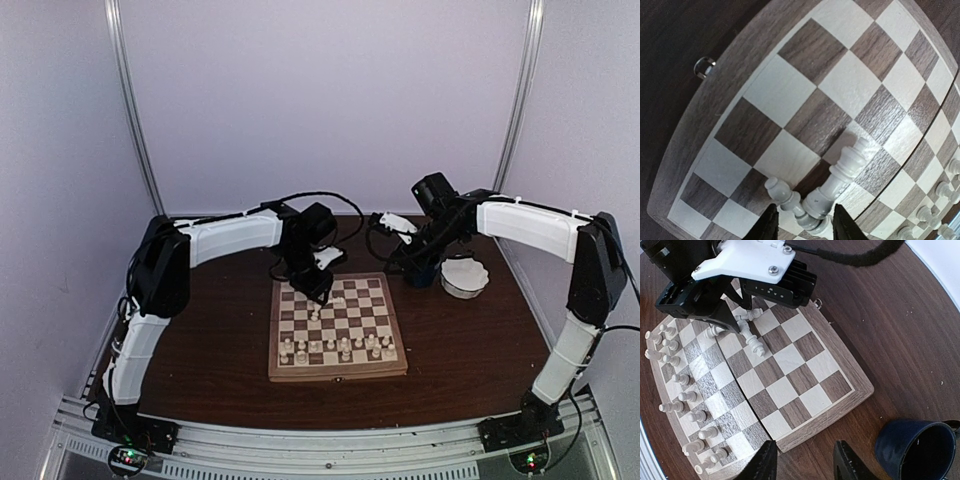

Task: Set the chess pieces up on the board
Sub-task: Adjust the chess pile on the chessboard, then pick up the chess pile from the chessboard.

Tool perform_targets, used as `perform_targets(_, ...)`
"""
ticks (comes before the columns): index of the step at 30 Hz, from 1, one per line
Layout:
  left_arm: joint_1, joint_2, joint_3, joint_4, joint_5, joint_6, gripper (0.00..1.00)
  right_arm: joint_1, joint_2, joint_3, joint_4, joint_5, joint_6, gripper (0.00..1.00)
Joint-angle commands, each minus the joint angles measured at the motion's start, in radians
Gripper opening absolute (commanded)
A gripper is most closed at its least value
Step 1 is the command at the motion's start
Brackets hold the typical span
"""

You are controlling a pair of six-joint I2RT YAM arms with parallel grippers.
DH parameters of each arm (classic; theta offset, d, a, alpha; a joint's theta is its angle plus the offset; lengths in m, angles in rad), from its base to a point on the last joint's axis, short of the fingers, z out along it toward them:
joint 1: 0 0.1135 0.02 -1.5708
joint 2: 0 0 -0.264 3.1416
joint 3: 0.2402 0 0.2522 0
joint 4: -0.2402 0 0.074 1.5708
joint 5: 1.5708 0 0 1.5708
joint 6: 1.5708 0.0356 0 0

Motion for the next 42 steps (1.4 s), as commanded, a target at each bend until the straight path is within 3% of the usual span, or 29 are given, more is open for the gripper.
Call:
perform_targets(1,-0.006,0.024,0.075,-0.038,-0.014,-0.004,0.37,0.001,0.009,0.010,0.008,-0.024,0.007,0.42)
perform_targets(5,-0.006,0.032,0.091,-0.105,-0.022,-0.069,0.39,0.001,0.006,0.010,0.005,-0.028,0.009,0.42)
perform_targets(10,-0.015,-0.084,-0.085,-0.036,-0.028,-0.193,0.44,0.000,0.003,-0.007,0.025,-0.031,0.029,0.42)
perform_targets(14,-0.019,-0.108,-0.136,-0.025,-0.018,-0.247,0.43,0.001,0.022,0.004,0.020,-0.040,0.033,0.43)
perform_targets(17,-0.021,-0.105,-0.151,-0.019,-0.017,-0.267,0.38,0.000,0.026,0.006,0.016,-0.045,0.033,0.42)
perform_targets(27,-0.023,-0.102,-0.176,0.018,0.007,-0.289,0.06,0.002,0.084,0.002,0.043,-0.151,0.106,0.43)
perform_targets(33,-0.010,-0.188,-0.301,0.202,0.091,-0.381,0.02,0.002,0.190,0.033,0.040,-0.301,0.215,0.43)
perform_targets(42,0.022,-0.258,-0.481,0.450,0.232,-0.522,0.00,0.002,0.284,0.044,0.081,-0.491,0.343,0.54)
